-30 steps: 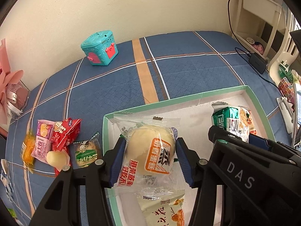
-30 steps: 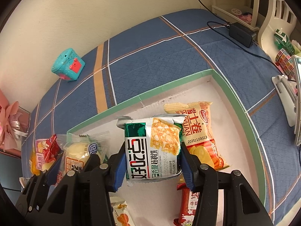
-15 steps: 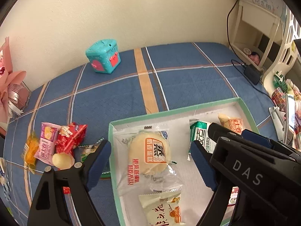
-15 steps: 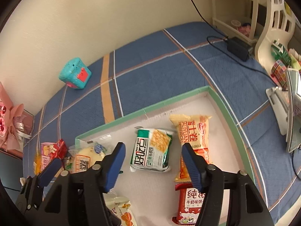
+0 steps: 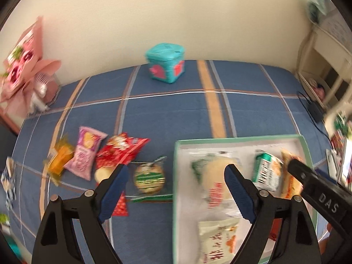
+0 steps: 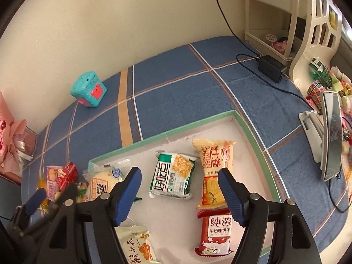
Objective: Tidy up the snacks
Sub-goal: 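Move both open grippers back toward the remaining snacks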
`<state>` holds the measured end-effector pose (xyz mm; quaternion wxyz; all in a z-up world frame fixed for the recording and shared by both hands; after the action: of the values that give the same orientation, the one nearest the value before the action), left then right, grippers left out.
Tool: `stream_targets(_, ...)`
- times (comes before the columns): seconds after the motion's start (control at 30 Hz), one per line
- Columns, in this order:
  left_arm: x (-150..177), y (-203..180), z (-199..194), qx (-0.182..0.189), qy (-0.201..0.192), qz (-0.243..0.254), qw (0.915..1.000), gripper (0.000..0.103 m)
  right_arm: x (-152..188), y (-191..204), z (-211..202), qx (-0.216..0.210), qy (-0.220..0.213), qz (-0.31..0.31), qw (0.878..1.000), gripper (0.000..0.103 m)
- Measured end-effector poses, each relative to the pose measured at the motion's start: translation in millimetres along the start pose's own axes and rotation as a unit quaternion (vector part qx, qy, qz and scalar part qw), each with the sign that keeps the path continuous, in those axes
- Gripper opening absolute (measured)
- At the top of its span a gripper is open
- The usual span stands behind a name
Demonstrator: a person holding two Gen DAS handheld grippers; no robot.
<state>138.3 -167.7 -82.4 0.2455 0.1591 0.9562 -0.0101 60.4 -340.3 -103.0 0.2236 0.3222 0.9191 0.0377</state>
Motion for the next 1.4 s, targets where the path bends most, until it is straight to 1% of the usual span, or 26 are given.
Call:
stream_targets(0.13,1.8,31.6,3.2,-0.020,0.006,-0.034,0.9992,0.089,5.7,6.7,0.4,-0.002,0.005,-0.006,1.000,0.075)
stream_targets(0.23,3.5,54.0,4.4,-0.028,0.010,-0.061,0.9977,0.089,10.7,13.8,0.3,-0.002,0.007,-0.015,1.000,0.075)
stream_targets(0.4,6.9,78.1,1.9,-0.038,0.012,-0.083,0.9957,0.089,19.7,25.1,0.1,-0.005,0.012,-0.029,0.999,0.075)
stream_targets(0.57,9.6,89.3,-2.6,-0.036,0.011,-0.093,0.9949,0.089,25.4,30.8,-2.4,-0.001,0.011,-0.041,0.999,0.075)
stream_targets(0.8,12.5,92.9,-4.0,-0.030,0.011,-0.097,0.9948,0.089,28.2,33.8,-1.9,0.004,0.011,-0.047,0.999,0.076)
stream_targets(0.9,12.9,94.1,-2.9,-0.029,0.012,-0.097,0.9948,0.089,28.1,34.7,0.8,0.003,0.010,-0.048,0.999,0.081)
stream_targets(0.97,13.9,95.5,-1.2,-0.029,0.014,-0.099,0.9945,0.089,28.1,35.4,3.2,0.000,0.009,-0.046,0.999,0.095)
stream_targets(1.03,15.2,97.5,1.9,-0.029,0.017,-0.104,0.9940,0.089,28.1,36.1,5.6,0.000,0.008,-0.047,0.999,0.103)
stream_targets(1.2,22.0,100.4,13.6,-0.032,0.035,-0.113,0.9925,0.089,30.2,36.4,11.6,0.004,0.012,-0.048,0.999,0.103)
stream_targets(1.4,24.4,101.3,17.3,-0.032,0.040,-0.115,0.9920,0.089,32.2,33.8,15.5,0.021,0.015,-0.054,0.998,0.103)
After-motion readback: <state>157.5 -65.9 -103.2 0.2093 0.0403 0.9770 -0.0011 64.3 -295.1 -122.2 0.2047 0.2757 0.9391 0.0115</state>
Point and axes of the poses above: each gripper's, at about its wrist camera, not at the fingertips, and z roughly the way its jaws point, y to its left, x to its underside, the point moved 10 cm from there along z, roughly the way its jaws point, and after that the axes turned 4 degrees about y, right-handed, at the moved point
